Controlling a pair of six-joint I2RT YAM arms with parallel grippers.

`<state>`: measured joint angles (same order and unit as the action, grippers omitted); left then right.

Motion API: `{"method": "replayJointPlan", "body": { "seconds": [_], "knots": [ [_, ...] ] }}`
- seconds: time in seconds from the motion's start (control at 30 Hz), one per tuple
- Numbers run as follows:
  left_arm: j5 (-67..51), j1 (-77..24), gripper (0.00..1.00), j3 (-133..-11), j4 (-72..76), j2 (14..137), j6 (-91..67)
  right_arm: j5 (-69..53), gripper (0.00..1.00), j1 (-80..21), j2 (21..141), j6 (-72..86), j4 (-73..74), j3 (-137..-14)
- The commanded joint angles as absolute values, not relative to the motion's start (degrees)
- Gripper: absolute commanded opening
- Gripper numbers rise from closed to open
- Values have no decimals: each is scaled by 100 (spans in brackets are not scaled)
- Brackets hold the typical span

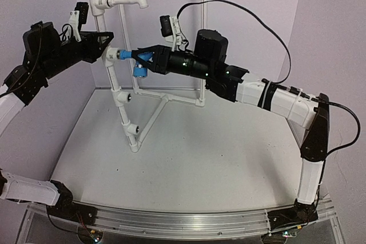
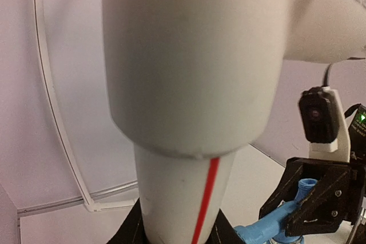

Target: Install the water faucets

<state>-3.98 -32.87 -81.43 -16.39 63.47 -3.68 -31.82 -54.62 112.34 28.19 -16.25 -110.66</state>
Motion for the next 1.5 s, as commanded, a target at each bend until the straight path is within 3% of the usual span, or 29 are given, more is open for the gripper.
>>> {"method": "replayJointPlan", "body": {
  "seconds": [0.0, 0.1, 0.27, 0.37, 0.57, 0.87, 1.1, 1.27, 1.47],
  "knots": [
    [-1097, -3481, 0, -7975, -2821, 6553, -1280, -3164, 9, -5509, 11316, 7330, -3497, -11344],
    [-1074, -3481, 0, -7938, -2821, 6479, -1305, -3101, 41, -5426, 10989, 7170, -3865, -10837],
    [-1116, -3480, 0, -7899, -2826, 6386, -1325, -2274, 79, -5333, 9766, 4386, -3698, -9258],
    [-1150, -3480, 0, -7915, -2850, 6352, -1302, -1597, 87, -5330, 9174, 2048, -3270, -8644],
    [-1313, -3480, 0, -8031, -2974, 6380, -1226, -1701, 83, -5393, 8771, -3533, -1702, -8625],
    [-1655, -3481, 0, -8189, -3148, 6546, -1126, -2522, 90, -5665, 8933, -8180, -752, -9006],
    [-1735, -3482, 0, -8279, -3307, 6649, -1082, -2150, 87, -5900, 9479, -9768, -1022, -9426],
    [-1738, -3482, 0, -8299, -3330, 6677, -1065, -1866, 81, -6003, 9844, -9905, -1338, -9677],
    [-1751, -3480, 0, -8326, -3340, 6736, -1034, -1684, 49, -6073, 9961, -9009, -1729, -9601]
  ]
}}
